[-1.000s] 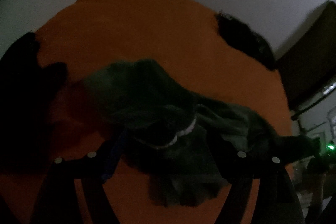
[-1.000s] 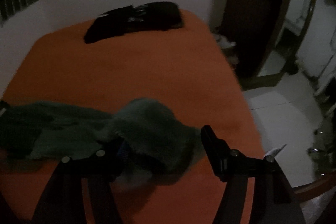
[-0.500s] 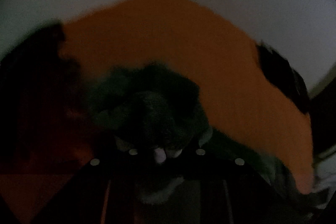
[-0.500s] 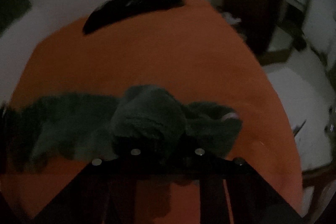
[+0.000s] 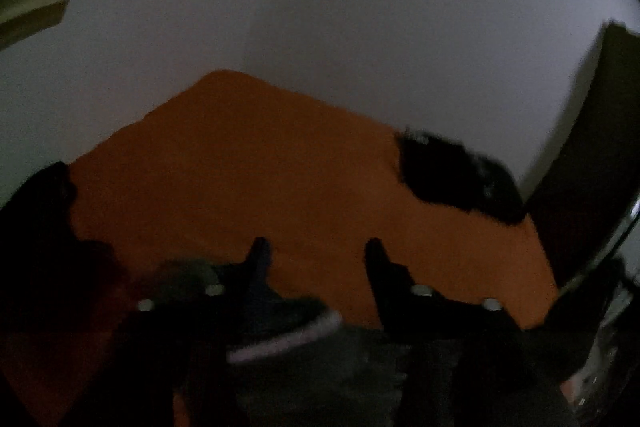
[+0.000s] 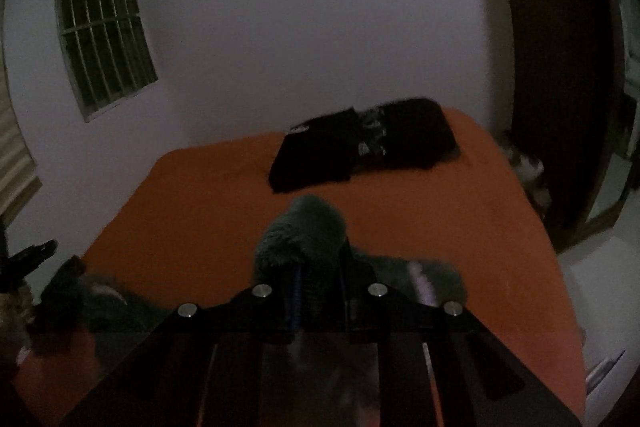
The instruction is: Fold clothes
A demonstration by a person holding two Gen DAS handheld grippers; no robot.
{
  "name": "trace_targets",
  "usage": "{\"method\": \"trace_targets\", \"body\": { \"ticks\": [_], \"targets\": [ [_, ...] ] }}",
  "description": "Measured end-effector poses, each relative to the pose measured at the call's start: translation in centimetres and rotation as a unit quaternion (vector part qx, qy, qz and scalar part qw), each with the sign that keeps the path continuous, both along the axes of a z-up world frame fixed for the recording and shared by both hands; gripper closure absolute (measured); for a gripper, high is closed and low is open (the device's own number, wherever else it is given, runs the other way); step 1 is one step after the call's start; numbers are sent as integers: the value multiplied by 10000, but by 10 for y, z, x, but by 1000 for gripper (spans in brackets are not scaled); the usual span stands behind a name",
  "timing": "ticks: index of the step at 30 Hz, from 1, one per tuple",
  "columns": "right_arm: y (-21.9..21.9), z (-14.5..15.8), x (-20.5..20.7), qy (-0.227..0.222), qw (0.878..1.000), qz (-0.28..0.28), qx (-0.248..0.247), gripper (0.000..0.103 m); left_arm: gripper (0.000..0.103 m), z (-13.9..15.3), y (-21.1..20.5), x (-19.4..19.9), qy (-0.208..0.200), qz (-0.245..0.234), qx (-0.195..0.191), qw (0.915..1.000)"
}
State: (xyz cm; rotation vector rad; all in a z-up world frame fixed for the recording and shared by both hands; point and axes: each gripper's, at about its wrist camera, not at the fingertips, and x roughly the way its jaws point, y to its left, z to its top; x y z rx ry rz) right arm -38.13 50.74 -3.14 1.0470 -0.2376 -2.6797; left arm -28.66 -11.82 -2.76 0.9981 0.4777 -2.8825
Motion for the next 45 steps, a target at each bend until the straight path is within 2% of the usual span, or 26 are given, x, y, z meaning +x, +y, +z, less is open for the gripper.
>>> {"method": "trace_targets", "body": {
  "ticks": [2,3,4,5,6,7,10,13,14,17,19,22,24,28,29,30,31,32,33,34,35,36,39,42,43,45],
  "targets": [
    [-14,-5,-26,-258,9996,113,-22,85,39,-11,5,0,-223,-283,89,9993],
    [-21,-7,-39,-387,9991,170,-32,79,37,-20,8,2,-337,-395,96,9986],
    [-27,-9,-52,-516,9984,226,-43,69,37,-29,15,3,-472,-505,37,9976],
    [-34,-12,-65,-647,9975,286,-53,41,36,-40,23,4,-616,-620,-30,9962],
    [-40,-26,-73,-1001,9930,624,35,36,36,-52,34,5,-784,-742,-125,9941],
    [-46,-40,-81,-1348,9862,956,124,36,36,-62,39,6,-941,-821,-195,9920],
    [-36,-62,-60,-1226,9878,682,681,36,35,-90,54,13,-1341,-1053,-155,9852],
    [9,-88,-35,-1367,9901,243,207,31,35,-112,66,16,-1653,-1276,-11,9779],
    [25,-99,-28,-1480,9890,65,-17,24,35,-119,71,15,-1737,-1348,27,9755],
    [72,-131,-5,-1811,9800,-468,-687,23,35,-135,79,15,-1980,-1515,61,9684],
    [87,-158,3,-2147,9704,-573,-947,23,35,-148,85,14,-2237,-1573,161,9617],
    [89,-181,18,-2336,9620,-499,-1321,23,35,-171,95,18,-2646,-1632,230,9502],
    [77,-190,23,-2363,9565,-310,-1681,23,34,-183,102,23,-2841,-1655,-2,9444],
    [28,-200,20,-2530,9515,509,-1675,23,35,-188,110,33,-2590,-1597,-296,9521],
    [16,-200,18,-2495,9546,600,-1510,23,50,-186,108,34,-2498,-1527,-244,9559],
    [4,-201,16,-2459,9574,692,-1344,23,86,-184,105,32,-2423,-1429,-142,9595],
    [-9,-201,14,-2421,9599,781,-1177,23,92,-178,98,30,-2343,-1268,24,9638],
    [-17,-200,9,-2280,9654,739,-1023,33,92,-172,91,27,-2262,-1106,189,9676],
    [-25,-199,4,-2139,9705,696,-869,50,92,-164,83,24,-2147,-938,335,9716],
    [-28,-195,2,-2071,9735,655,-711,95,92,-149,73,21,-1927,-749,418,9775],
    [-31,-189,-3,-2023,9766,502,-526,94,92,-134,64,19,-1705,-559,502,9825],
    [-23,-173,-3,-1705,9834,137,-596,94,93,-117,54,16,-1460,-378,563,9870],
    [11,-119,10,-901,9903,-457,-951,96,102,-54,25,16,-521,74,409,9978],
    [50,-62,33,-53,9911,-923,-954,96,102,5,6,16,332,360,212,9986],
    [63,-43,41,234,9898,-1061,-918,96,102,19,4,9,394,347,187,9984],
    [82,-17,57,786,9851,-1462,-448,100,102,44,1,-3,474,289,138,9984]
  ]
}}
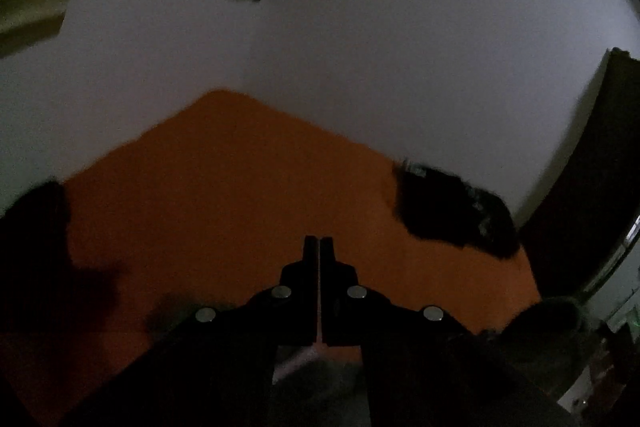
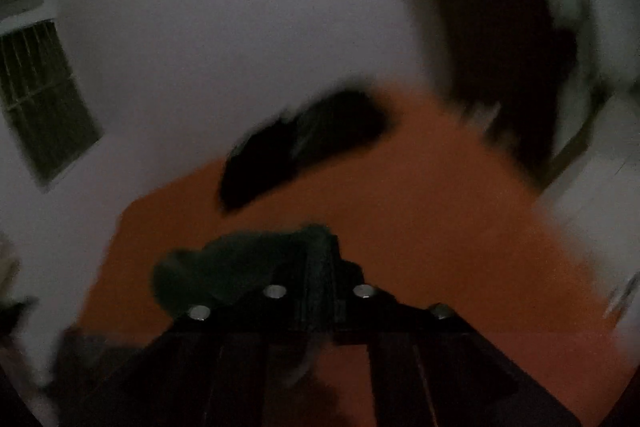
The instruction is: Fold clothes
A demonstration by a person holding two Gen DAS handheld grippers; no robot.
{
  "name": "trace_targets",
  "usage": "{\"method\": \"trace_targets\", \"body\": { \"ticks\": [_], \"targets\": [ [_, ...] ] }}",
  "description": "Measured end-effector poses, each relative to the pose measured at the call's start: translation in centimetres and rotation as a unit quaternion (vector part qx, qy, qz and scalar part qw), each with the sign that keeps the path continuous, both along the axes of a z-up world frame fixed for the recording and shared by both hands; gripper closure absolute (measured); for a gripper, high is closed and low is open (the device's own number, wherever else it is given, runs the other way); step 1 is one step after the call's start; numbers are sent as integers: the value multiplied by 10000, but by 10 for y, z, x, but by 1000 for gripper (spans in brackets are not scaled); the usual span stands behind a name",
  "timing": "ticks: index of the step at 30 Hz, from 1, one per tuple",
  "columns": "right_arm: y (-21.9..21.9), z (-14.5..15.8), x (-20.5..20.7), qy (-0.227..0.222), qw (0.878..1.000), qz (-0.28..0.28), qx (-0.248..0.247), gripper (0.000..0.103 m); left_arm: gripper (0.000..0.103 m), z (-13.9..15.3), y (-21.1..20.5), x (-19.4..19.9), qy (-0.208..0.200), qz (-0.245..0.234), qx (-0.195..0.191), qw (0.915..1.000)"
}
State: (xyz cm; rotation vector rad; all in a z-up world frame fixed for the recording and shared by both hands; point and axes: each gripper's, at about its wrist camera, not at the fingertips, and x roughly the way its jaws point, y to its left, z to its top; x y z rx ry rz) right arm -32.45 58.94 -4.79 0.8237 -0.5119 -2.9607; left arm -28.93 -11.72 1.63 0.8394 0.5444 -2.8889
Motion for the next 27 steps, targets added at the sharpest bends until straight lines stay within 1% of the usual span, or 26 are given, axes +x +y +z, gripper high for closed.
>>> {"method": "trace_targets", "body": {
  "ticks": [1,2,3,4,5,6,7,8,9,10,11,12,14,15,17,19,20,21,22,24,26,27],
  "targets": [
    [11,14,9,223,9990,-251,305,100,102,-2,7,-2,-119,-142,-21,9998],
    [18,12,7,-98,9990,-115,418,99,100,-5,13,-3,-237,-285,-42,9993],
    [26,11,5,-418,9977,20,529,99,91,-7,20,-5,-356,-427,-64,9984],
    [30,4,8,-554,9967,17,598,99,83,-9,27,-7,-474,-569,-85,9972],
    [33,-2,11,-691,9954,15,667,98,62,-14,33,-7,-600,-690,-124,9957],
    [30,-11,12,-825,9937,3,758,98,45,-28,36,0,-752,-740,-223,9942],
    [27,-20,14,-959,9918,-9,848,98,41,-43,38,7,-901,-762,-329,9925],
    [25,-29,15,-1093,9896,-21,938,95,38,-60,36,15,-1070,-684,-412,9910],
    [22,-38,16,-1226,9871,-33,1027,89,37,-80,29,21,-1337,-575,-358,9887],
    [19,-47,18,-1359,9844,-45,1116,80,37,-100,22,27,-1603,-466,-303,9855],
    [16,-56,19,-1492,9814,-57,1205,57,37,-119,13,33,-1854,-339,-191,9819],
    [13,-65,20,-1624,9782,-69,1294,44,37,-135,-3,36,-2059,-153,116,9784],
    [7,-82,23,-1887,9710,-93,1467,44,37,-168,-33,44,-2460,219,729,9663],
    [4,-87,19,-1974,9720,-88,1269,44,37,-184,-49,47,-2654,405,1033,9577],
    [0,-87,14,-2007,9740,-111,1041,44,37,-214,-78,55,-2984,767,1594,9379],
    [-4,-88,8,-2038,9755,-133,812,44,37,-224,-93,60,-2974,1050,1814,9315],
    [-5,-88,4,-2062,9757,-94,733,44,37,-231,-94,59,-3004,1072,1909,9283],
    [-6,-88,1,-2086,9758,-55,655,44,36,-236,-95,57,-3028,1062,2013,9255],
    [-7,-88,3,-2115,9754,-2,625,44,36,-241,-93,54,-3045,956,2111,9239],
    [-11,-89,7,-2173,9744,105,564,44,36,-252,-86,48,-3142,825,2063,9230],
    [-16,-98,5,-2229,9730,170,581,44,38,-255,-78,46,-3075,877,1841,9294],
    [-19,-103,4,-2258,9722,202,589,44,67,-256,-75,45,-3021,919,1734,9329]
  ]
}}
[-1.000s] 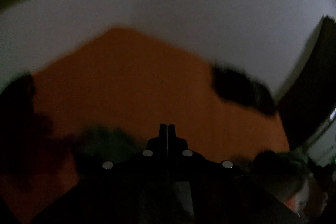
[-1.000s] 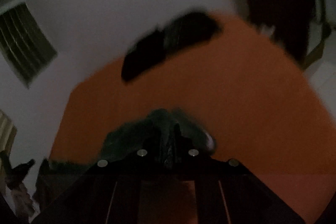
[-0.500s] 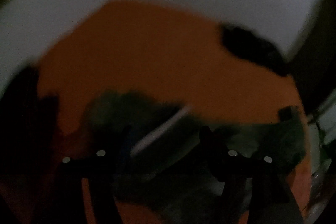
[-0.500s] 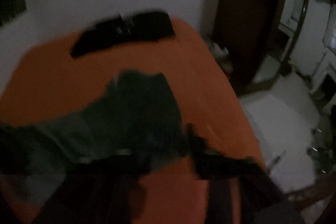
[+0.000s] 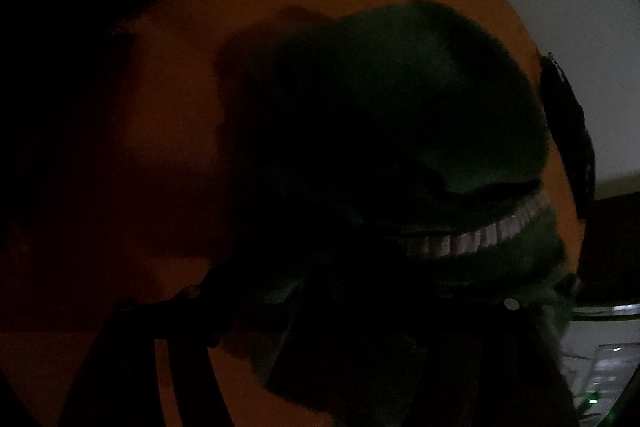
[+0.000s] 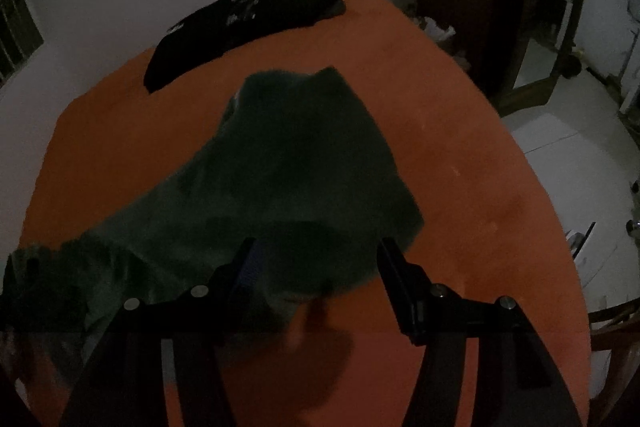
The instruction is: Fold clothes
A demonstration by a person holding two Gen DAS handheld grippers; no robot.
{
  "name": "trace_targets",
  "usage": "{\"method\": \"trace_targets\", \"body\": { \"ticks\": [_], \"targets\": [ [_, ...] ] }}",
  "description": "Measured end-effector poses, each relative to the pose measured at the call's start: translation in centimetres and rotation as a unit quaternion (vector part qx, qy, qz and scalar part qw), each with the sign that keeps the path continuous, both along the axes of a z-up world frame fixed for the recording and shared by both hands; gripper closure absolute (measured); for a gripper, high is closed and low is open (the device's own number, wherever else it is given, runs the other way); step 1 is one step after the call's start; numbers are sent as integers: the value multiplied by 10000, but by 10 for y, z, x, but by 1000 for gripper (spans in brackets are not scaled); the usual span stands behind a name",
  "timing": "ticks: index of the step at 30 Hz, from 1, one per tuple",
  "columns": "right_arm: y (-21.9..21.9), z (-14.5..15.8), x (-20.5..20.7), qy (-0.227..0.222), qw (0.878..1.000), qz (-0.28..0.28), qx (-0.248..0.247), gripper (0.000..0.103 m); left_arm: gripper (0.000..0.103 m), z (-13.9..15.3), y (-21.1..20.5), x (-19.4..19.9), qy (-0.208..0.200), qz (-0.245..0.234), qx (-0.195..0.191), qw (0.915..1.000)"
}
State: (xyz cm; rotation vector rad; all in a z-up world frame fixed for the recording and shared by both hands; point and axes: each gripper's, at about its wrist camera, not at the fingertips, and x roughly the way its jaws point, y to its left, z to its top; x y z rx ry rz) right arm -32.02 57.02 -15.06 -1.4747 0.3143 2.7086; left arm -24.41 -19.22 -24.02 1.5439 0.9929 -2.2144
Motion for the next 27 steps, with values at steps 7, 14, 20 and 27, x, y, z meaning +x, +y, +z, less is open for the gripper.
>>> {"method": "trace_targets", "body": {
  "ticks": [7,14,20,27],
  "targets": [
    [-6,-7,5,-65,10000,26,-1,44,97,104,27,-39,1039,248,-438,9933],
    [-13,-5,2,56,10000,65,43,44,97,277,218,-175,2241,-1690,-1009,9545],
    [-14,-9,13,70,9998,175,-101,44,43,330,385,-165,2638,-3848,-760,8812],
    [-7,-14,29,-41,9994,267,-194,44,34,313,357,-122,2283,-4092,-331,8828]
  ]
}}
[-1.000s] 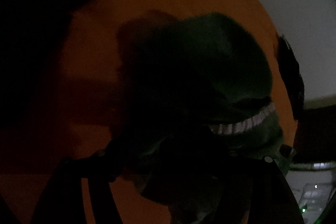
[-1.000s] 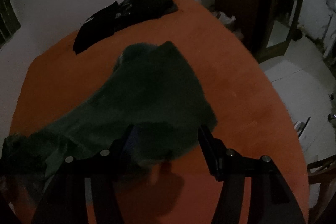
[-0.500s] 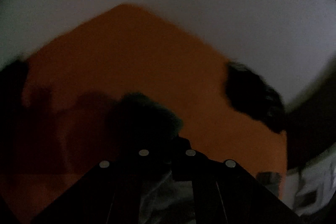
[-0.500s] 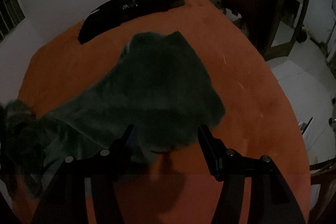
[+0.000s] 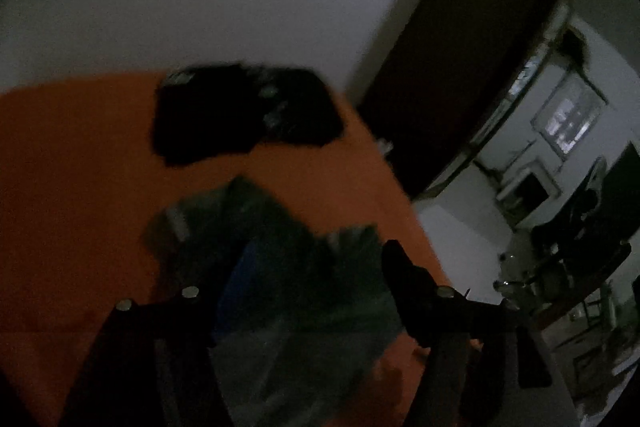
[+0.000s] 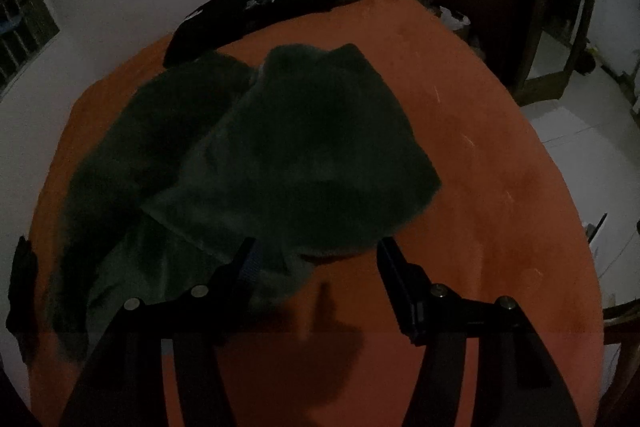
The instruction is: Fold clothes
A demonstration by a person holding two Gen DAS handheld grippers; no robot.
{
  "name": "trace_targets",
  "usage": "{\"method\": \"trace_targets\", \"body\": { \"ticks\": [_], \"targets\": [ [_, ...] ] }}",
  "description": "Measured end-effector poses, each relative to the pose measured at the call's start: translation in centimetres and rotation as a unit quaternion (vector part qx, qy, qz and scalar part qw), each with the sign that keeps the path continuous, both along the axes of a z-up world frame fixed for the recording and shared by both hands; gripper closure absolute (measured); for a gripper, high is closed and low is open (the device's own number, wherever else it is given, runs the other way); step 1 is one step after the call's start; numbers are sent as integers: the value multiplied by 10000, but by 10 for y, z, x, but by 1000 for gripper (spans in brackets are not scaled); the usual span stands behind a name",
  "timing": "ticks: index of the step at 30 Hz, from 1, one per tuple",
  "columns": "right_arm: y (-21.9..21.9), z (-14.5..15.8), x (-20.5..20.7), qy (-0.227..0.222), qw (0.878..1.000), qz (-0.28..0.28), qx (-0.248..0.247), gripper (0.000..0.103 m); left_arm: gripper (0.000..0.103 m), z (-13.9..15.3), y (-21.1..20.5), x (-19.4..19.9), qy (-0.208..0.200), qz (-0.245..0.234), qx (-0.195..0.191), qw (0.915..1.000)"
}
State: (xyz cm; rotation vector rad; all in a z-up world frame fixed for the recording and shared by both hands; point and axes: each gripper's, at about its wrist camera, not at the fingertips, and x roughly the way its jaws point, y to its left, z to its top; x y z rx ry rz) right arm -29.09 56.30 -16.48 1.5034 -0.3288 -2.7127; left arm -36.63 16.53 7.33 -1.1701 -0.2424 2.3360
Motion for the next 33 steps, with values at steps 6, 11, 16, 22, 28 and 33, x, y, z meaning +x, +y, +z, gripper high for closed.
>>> {"method": "trace_targets", "body": {
  "ticks": [6,11,16,22,28,33],
  "targets": [
    [1,-4,6,-27,9999,154,5,44,30,-101,-123,76,-1140,786,-951,9858],
    [-12,-17,3,-144,9994,310,20,44,30,-179,-195,166,-2405,1221,-200,9627],
    [-33,-35,-6,-355,9984,442,-80,44,30,-197,-199,214,-2596,1315,804,9534],
    [-57,-43,-9,-426,9968,653,-159,44,30,-211,-150,212,-2630,958,-271,9597],
    [-59,-43,0,-447,9955,813,-186,44,42,-225,-165,224,-2920,1616,-640,9405],
    [-52,-40,7,-350,9953,897,46,44,96,-181,-204,220,-2534,1824,608,9481]
  ]
}}
